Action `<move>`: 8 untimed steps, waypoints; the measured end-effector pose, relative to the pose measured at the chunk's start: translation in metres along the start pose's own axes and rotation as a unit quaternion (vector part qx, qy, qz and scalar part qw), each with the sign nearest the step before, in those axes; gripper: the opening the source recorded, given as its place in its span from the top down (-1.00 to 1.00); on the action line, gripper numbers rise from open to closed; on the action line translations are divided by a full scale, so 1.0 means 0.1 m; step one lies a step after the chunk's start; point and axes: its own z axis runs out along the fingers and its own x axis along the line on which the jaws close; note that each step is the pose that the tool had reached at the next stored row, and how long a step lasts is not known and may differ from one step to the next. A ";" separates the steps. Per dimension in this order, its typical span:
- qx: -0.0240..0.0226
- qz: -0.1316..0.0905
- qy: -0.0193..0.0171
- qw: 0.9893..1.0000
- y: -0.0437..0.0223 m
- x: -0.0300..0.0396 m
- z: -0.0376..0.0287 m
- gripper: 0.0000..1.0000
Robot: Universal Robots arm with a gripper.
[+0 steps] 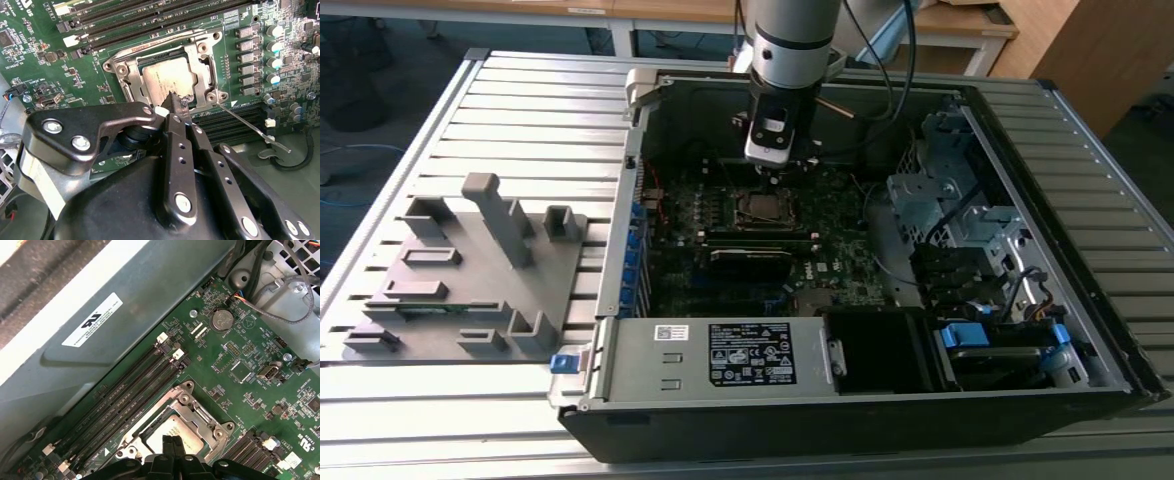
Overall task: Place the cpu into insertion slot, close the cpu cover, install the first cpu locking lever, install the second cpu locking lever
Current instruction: 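Close the cpu cover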
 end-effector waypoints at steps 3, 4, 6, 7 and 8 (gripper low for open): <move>0.000 0.000 0.000 1.000 0.000 0.000 0.000 0.80; 0.000 0.000 0.000 1.000 0.000 0.000 0.000 0.80; 0.000 0.000 0.000 1.000 0.000 0.000 0.000 0.80; 0.000 0.000 0.000 1.000 0.000 0.000 0.000 0.80; 0.000 -0.001 0.000 1.000 0.000 0.000 0.000 0.80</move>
